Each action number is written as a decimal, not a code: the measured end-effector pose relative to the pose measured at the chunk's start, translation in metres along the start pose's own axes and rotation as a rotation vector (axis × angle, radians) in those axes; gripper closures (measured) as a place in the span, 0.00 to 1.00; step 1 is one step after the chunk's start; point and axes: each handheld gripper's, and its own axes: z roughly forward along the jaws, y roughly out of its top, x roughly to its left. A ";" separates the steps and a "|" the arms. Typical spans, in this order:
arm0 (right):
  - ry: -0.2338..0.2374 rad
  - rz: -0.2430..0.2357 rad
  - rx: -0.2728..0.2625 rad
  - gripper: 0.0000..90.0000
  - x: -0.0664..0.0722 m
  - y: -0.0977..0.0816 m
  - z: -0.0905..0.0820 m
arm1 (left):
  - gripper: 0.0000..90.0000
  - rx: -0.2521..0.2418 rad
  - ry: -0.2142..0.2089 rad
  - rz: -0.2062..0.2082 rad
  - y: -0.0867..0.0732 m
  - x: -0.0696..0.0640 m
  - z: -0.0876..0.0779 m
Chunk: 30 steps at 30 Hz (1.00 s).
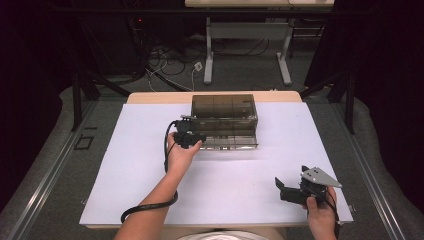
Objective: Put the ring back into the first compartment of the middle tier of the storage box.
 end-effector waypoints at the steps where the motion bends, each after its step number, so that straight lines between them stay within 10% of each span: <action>1: 0.000 0.000 0.001 0.00 0.000 0.000 0.000 | 0.76 0.000 0.000 -0.002 0.000 -0.001 0.001; 30: -0.002 -0.001 0.007 0.00 0.000 0.000 0.000 | 0.53 -0.034 0.016 0.049 0.002 -0.007 -0.001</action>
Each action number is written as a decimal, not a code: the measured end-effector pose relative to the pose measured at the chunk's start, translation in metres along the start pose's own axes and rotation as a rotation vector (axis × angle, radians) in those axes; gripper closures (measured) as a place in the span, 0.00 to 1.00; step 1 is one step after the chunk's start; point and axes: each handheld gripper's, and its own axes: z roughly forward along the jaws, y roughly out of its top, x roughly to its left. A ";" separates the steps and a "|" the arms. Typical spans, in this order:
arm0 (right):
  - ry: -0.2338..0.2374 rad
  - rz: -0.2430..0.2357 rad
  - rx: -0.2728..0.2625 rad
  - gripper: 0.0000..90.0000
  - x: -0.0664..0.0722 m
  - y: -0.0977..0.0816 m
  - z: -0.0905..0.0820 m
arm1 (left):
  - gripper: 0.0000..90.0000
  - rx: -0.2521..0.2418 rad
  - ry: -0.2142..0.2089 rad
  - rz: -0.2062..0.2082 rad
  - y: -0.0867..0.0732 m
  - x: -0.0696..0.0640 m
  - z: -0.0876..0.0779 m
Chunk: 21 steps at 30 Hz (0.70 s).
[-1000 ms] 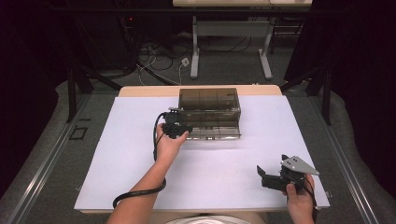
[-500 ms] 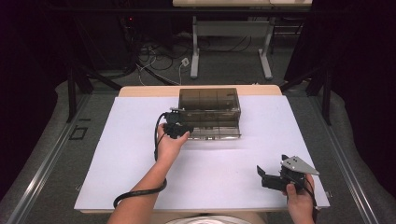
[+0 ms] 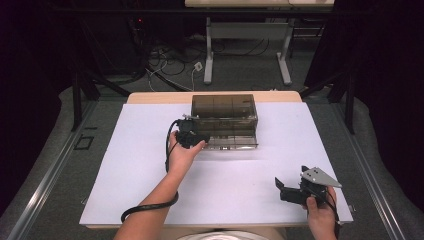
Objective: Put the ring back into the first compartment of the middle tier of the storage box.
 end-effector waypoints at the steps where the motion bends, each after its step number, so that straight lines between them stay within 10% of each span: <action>1: 0.001 0.000 -0.006 0.00 0.000 0.000 0.000 | 0.53 -0.002 -0.002 -0.001 0.000 0.000 -0.001; 21: -0.001 0.013 0.005 0.00 -0.003 -0.002 0.002 | 0.33 -0.052 0.029 0.047 0.001 0.004 -0.017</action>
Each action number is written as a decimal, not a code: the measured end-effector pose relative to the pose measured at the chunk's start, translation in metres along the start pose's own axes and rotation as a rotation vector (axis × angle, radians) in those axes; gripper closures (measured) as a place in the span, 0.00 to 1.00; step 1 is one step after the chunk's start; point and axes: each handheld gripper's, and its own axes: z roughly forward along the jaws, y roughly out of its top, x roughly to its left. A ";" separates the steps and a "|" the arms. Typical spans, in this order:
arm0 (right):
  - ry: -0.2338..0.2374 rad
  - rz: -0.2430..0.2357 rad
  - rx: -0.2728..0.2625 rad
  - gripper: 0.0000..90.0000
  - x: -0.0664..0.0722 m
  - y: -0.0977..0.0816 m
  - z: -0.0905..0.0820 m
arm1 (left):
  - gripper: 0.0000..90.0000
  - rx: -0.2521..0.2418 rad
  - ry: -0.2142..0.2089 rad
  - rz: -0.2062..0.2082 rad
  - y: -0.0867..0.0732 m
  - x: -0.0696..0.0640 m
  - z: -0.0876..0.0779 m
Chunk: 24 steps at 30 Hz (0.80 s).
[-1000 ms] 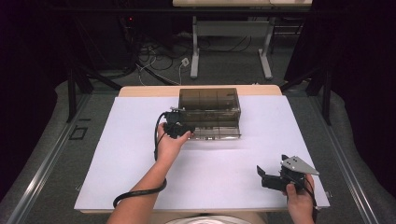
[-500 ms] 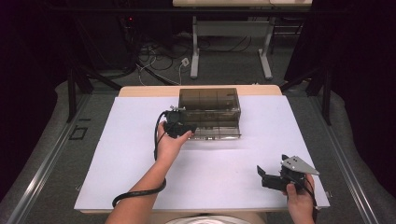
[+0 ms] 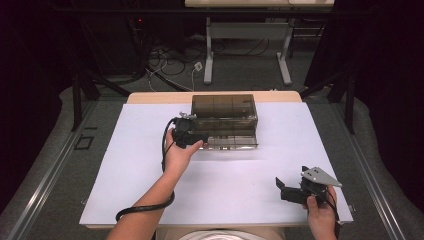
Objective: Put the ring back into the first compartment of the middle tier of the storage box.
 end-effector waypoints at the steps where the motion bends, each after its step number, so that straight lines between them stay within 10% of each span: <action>1: 0.000 -0.003 -0.002 0.00 0.000 0.000 0.000 | 0.33 -0.009 0.000 -0.007 0.000 0.001 -0.001; 12: 0.000 0.011 0.004 0.00 -0.001 -0.001 -0.002 | 0.32 -0.005 -0.049 -0.026 -0.001 0.011 -0.017; 24: -0.016 0.005 0.011 0.00 0.000 -0.002 -0.006 | 0.02 -0.051 -0.102 0.010 -0.014 0.018 -0.044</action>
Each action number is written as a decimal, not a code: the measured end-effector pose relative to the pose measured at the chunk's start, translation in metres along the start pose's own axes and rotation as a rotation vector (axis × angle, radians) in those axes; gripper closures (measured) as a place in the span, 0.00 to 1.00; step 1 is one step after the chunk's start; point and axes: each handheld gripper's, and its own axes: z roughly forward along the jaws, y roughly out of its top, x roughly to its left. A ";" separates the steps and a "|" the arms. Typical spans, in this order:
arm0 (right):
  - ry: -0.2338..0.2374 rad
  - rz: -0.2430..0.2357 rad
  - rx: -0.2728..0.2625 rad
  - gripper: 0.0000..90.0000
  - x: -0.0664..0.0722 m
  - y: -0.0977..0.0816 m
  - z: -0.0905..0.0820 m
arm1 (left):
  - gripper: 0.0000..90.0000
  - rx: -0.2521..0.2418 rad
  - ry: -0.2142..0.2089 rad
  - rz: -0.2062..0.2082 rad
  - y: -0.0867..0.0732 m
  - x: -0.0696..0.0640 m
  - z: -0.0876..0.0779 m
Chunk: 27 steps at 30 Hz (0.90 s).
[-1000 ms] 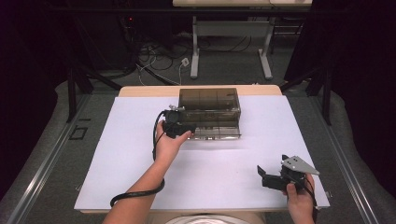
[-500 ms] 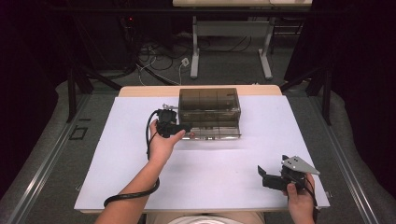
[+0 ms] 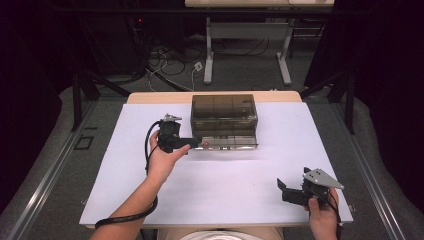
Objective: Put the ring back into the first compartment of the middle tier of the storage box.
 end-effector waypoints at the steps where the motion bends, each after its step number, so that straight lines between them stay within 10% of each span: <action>1: 0.001 0.000 -0.001 0.00 0.000 0.000 0.000 | 0.01 0.001 0.004 0.006 -0.001 0.000 -0.002; 27: 0.000 0.007 -0.010 0.00 0.002 0.000 0.001 | 0.00 -0.137 -0.065 0.074 -0.053 0.023 -0.064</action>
